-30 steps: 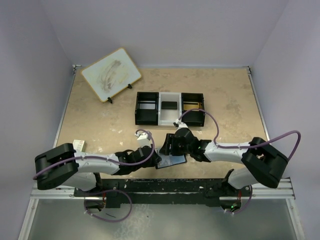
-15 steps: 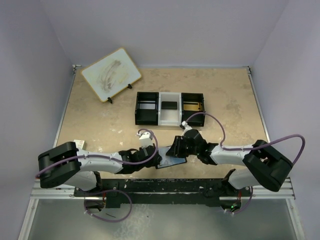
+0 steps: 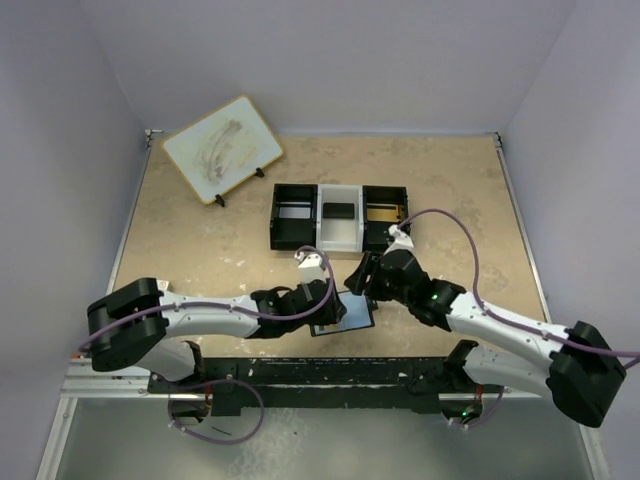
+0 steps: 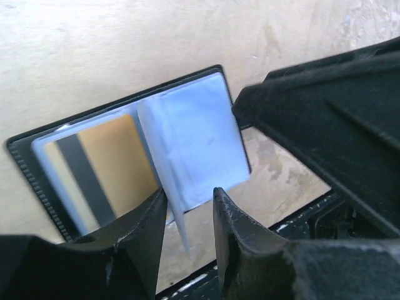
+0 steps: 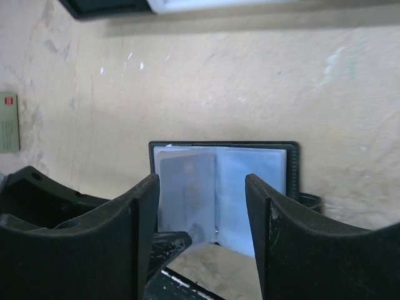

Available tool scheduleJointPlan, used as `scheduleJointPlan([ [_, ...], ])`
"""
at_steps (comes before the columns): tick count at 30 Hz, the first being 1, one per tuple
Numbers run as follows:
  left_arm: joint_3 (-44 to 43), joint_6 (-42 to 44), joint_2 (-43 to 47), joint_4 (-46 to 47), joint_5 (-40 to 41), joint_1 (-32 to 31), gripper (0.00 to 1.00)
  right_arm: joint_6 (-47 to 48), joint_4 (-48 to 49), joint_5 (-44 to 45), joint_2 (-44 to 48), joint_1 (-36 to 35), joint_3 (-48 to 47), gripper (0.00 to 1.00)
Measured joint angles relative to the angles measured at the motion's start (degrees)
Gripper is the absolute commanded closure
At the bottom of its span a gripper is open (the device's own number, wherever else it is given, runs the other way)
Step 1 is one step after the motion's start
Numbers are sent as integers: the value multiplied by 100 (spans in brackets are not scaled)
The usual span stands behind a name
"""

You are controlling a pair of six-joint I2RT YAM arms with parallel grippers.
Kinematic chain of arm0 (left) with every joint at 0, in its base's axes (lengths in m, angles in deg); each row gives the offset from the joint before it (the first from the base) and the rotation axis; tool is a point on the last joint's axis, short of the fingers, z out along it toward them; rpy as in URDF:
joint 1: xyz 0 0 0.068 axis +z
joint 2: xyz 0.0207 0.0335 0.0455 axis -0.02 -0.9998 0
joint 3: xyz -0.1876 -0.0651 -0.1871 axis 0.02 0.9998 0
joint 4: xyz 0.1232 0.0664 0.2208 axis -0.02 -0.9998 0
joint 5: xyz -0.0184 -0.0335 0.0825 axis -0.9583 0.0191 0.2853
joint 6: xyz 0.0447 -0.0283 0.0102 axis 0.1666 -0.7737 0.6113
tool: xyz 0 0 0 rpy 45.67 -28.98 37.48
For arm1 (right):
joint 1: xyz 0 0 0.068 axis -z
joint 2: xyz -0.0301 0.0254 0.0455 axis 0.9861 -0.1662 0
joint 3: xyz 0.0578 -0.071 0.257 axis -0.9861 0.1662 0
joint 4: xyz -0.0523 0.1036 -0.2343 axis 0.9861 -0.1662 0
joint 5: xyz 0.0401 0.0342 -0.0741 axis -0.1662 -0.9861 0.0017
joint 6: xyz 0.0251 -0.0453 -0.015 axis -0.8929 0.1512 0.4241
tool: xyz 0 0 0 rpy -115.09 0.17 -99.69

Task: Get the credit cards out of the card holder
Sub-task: Remove the credit card from the card holder.

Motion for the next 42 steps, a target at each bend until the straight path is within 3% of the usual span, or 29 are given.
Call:
scheduleJointPlan([
  [7,-595,173,-743,164,-254,-85,58,-188,-1082,1080,868,13,-70,30],
  [13,-713,173,-1134,319,-289,-249,55,-409,-1449,1373,1504,37,37,27],
  [19,-728,212,-837,48,-20,-411,51,-433,-1346,1145,1709,37,332,37],
  [22,-697,208,-341,-225,321,-411,51,-374,-1115,811,1585,37,446,45],
  [28,-442,-208,651,-1123,1316,-407,48,-267,-271,-26,907,39,507,50],
  [35,188,-785,1032,-1864,1759,-407,49,-197,1115,-992,-199,37,634,55],
  [42,262,-986,1093,-2026,1888,-407,51,13,1519,-1508,-1019,37,629,60],
])
